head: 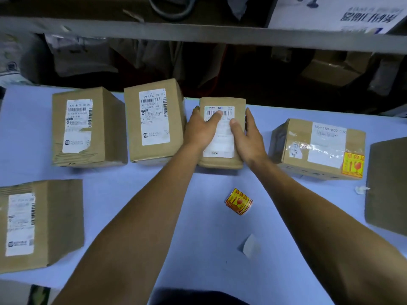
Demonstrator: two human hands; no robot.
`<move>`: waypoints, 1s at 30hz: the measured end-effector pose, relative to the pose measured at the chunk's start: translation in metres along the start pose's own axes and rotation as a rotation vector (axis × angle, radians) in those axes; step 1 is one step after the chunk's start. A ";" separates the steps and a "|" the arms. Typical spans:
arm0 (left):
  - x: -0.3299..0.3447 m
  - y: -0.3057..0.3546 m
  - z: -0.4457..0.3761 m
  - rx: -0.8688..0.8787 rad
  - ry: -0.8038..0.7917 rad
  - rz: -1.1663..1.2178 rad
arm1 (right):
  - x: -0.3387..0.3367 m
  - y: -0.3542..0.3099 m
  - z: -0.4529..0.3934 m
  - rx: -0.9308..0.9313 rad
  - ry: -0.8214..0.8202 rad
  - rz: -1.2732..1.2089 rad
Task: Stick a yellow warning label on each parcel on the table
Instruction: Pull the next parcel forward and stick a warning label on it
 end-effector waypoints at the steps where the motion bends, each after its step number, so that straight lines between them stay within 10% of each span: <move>1: 0.001 -0.005 -0.003 -0.021 -0.015 0.072 | 0.003 0.003 -0.002 0.017 -0.019 -0.038; 14: -0.009 -0.006 0.031 -0.034 -0.090 0.316 | 0.005 0.013 0.018 0.107 -0.125 -0.374; 30: -0.095 -0.134 0.188 -0.125 -0.049 0.386 | 0.001 0.084 0.208 0.000 -0.187 -0.077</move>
Point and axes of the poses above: each hand's wrist, its own z-axis away from the middle knuckle, its own x-axis out of the palm, y = z × x, the point moved 5 cm from there along -z, towards the middle knuckle, and after that the axes turned 15 degrees about y, right-handed, at the moved point
